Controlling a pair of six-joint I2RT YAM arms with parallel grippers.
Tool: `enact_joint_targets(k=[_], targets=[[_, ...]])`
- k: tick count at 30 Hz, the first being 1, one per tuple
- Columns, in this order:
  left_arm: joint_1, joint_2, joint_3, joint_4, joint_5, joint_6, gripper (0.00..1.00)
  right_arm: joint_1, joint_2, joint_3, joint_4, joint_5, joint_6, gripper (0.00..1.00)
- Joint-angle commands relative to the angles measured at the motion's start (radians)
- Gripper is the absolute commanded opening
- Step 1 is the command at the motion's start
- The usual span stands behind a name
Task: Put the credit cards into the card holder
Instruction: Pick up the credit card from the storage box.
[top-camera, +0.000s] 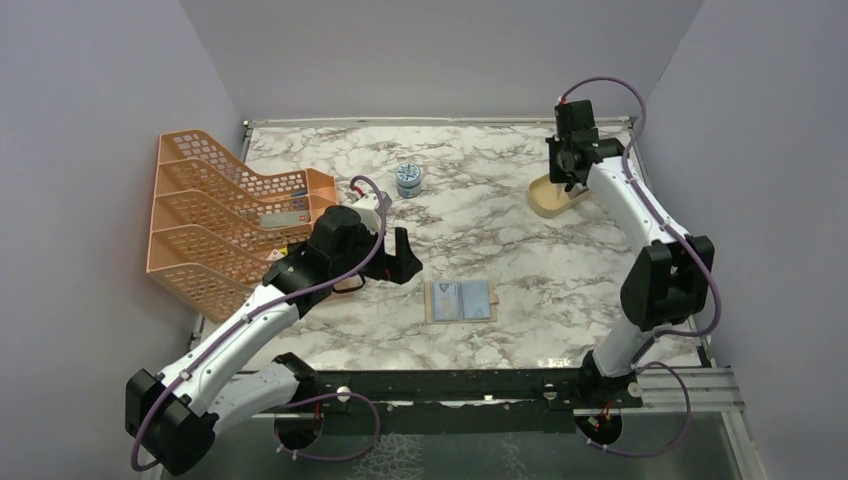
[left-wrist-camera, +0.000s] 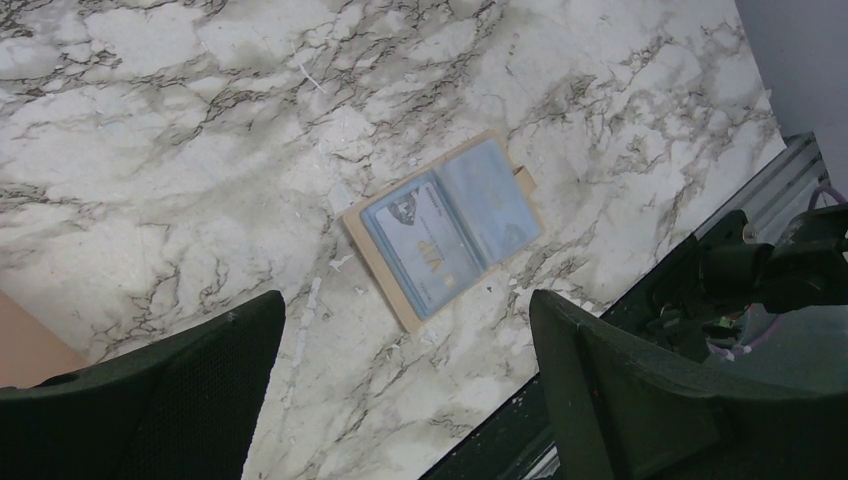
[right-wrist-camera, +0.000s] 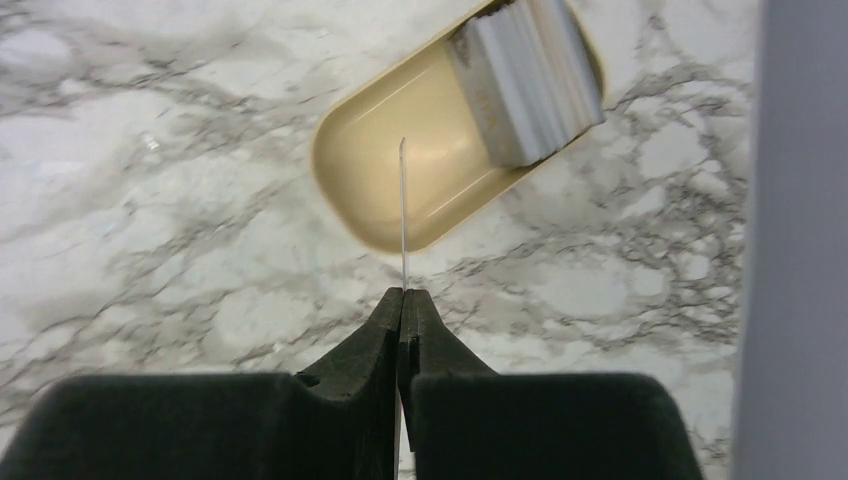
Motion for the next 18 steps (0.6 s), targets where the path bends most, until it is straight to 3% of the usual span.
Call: enact_joint_targets(k=[1, 9, 13, 18], targets=[[0.007, 0.024, -0.024, 0.066, 0.078, -0.023, 0.95, 0.015, -0.143, -0.121, 0.001, -0.233, 0.110, 0.01], [0.007, 0.080, -0.024, 0.124, 0.144, -0.141, 0.94, 0.028, -0.400, -0.432, 0.258, -0.696, 0.258, 0.01], [0.007, 0.084, -0.061, 0.211, 0.169, -0.257, 0.89, 0.029, -0.517, -0.575, 0.396, -0.843, 0.366, 0.01], [0.007, 0.087, -0.082, 0.322, 0.207, -0.403, 0.83, 0.028, -0.641, -0.771, 0.661, -1.084, 0.602, 0.01]])
